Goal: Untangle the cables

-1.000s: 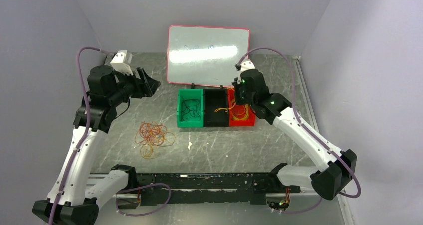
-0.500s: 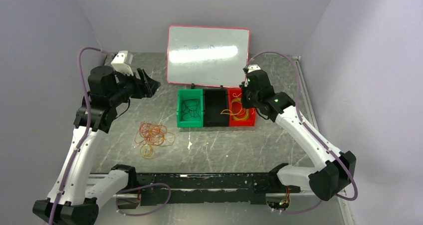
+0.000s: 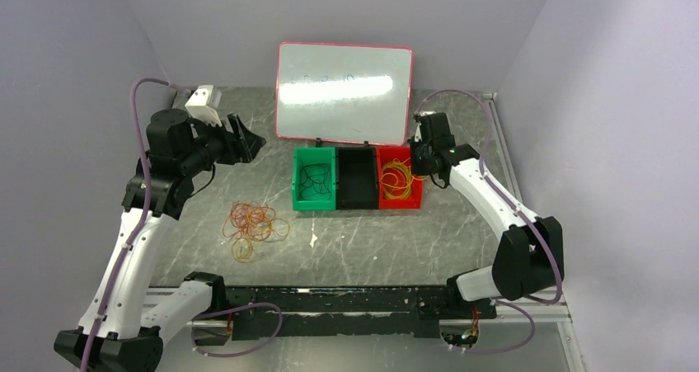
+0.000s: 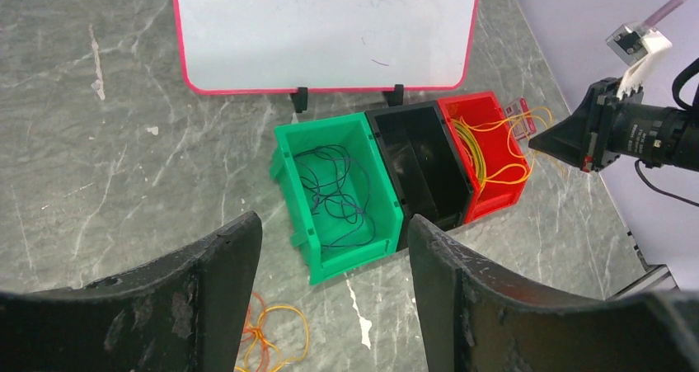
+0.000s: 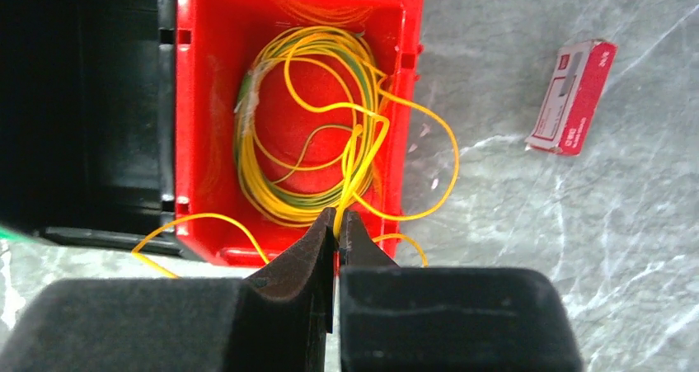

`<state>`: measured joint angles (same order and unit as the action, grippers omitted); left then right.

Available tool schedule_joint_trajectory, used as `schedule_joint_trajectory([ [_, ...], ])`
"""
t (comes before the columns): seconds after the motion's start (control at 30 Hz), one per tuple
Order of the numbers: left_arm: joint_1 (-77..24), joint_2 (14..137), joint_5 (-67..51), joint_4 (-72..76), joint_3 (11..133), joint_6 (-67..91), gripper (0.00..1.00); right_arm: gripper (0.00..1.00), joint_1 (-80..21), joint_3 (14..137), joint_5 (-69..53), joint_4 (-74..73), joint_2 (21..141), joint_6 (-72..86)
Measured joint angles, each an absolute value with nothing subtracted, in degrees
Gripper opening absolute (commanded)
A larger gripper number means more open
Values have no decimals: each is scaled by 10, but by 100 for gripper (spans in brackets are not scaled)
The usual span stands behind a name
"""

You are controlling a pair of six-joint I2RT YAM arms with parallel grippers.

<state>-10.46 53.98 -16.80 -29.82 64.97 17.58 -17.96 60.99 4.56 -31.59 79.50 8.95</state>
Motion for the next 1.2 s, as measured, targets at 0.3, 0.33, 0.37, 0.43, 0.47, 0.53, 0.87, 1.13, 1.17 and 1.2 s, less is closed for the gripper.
schedule_joint_trajectory([
  [0.3, -105, 541, -174, -301, 650, 176, 70, 1, -175, 619, 112, -274, 831, 52],
  [0.33, -105, 542, -176, -301, 650, 176, 70, 1, -175, 620, 121, -270, 835, 52],
  [0.37, -105, 545, -178, -301, 650, 176, 70, 1, -175, 621, 131, -265, 842, 51],
  [0.43, -105, 548, -181, -301, 650, 176, 70, 0, -174, 621, 151, -258, 854, 51],
  [0.47, -105, 549, -182, -301, 650, 176, 70, 0, -174, 621, 160, -254, 860, 50],
  [0.53, -105, 551, -182, -301, 650, 176, 70, 0, -176, 621, 176, -247, 869, 49],
  [0.87, -105, 552, -182, -301, 650, 176, 70, 0, -271, 646, 216, -242, 903, 38],
  [1.13, -105, 552, -182, -303, 650, 174, 71, 0, -312, 646, 175, -241, 925, 52],
  [1.17, -105, 552, -182, -303, 650, 174, 70, 0, -312, 646, 167, -238, 924, 55],
  [1.2, -105, 552, -182, -303, 650, 173, 70, 0, -310, 645, 155, -234, 923, 59],
])
